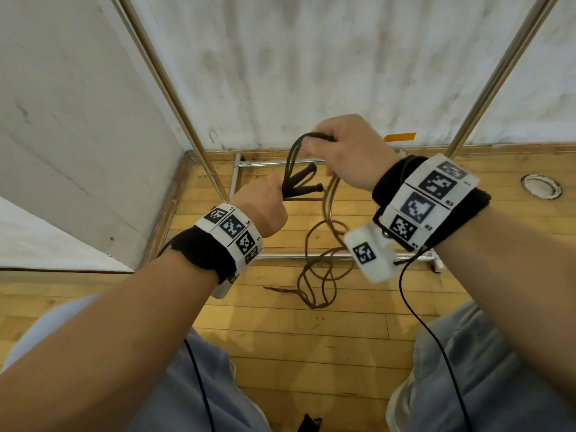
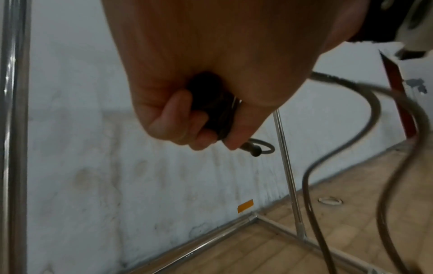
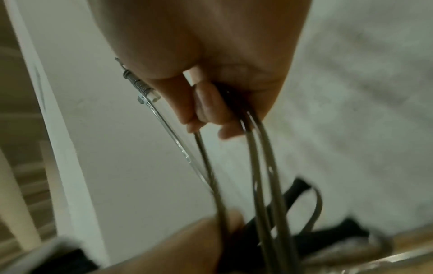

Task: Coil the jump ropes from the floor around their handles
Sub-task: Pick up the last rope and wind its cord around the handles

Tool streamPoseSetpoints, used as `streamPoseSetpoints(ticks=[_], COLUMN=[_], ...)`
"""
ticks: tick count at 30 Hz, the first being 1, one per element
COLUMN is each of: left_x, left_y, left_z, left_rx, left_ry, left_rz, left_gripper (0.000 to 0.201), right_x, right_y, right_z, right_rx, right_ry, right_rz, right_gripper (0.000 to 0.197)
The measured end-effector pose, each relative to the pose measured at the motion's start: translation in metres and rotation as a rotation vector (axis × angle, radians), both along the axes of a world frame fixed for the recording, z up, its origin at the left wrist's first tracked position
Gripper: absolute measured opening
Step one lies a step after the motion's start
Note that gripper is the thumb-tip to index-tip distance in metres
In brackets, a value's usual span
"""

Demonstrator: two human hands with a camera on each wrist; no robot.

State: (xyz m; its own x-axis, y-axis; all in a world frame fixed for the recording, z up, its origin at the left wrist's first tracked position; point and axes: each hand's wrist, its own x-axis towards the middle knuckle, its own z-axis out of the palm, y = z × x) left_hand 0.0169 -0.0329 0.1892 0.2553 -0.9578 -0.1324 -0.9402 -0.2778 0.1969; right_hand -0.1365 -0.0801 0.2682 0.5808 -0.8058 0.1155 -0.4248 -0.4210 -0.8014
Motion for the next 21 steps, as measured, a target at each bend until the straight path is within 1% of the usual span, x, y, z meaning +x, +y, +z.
streamPoseSetpoints(ticks=[2,5,7,8,9,12,14,16,18,21], left_x=[0.000,-0.003,-0.005,-0.007,-0.007,-0.008,-0.009,-0.010,-0.009,-0.002], left_y=[0.004,0.010,0.014,0.017,0.019,0.024,0.028,0.032,0.032,0.028], left_z=[0.002,0.012,0.022,0.028,0.035,0.054,0.064,0.073,0.080,0.088], left_rx=[-0.018,-0.079,-0.092,-0.111,-0.141,-0.257,-0.340,-0.426,-0.497,-0.543], left_ry=[-0.004,0.010,0.064,0.110,0.170,0.364,0.483,0.603,0.701,0.750], left_rz=[-0.073,-0.219,-0.286,-0.309,-0.324,-0.304,-0.271,-0.231,-0.174,-0.099], left_gripper=[0.025,0.021,0.019,0.019,0.019,0.021,0.025,0.029,0.031,0.031], right_x=[-0.007,-0.014,-0.017,-0.019,-0.022,-0.026,-0.022,-0.016,-0.009,0.003], right_y=[-0.014,-0.033,-0.041,-0.044,-0.046,-0.044,-0.039,-0.031,-0.023,-0.009], right_z=[-0.002,-0.008,-0.011,-0.012,-0.014,-0.019,-0.019,-0.019,-0.020,-0.024], right_rx=[-0.086,-0.101,-0.044,-0.004,0.039,0.211,0.303,0.265,0.154,0.063], right_ry=[0.013,0.036,-0.048,-0.091,-0.118,-0.191,-0.229,-0.169,-0.085,-0.005], right_rz=[-0.092,-0.162,-0.169,-0.171,-0.167,-0.133,-0.092,-0.031,0.012,0.032], right_gripper=[0.032,0.026,0.011,0.008,0.009,0.011,0.017,0.024,0.028,0.040])
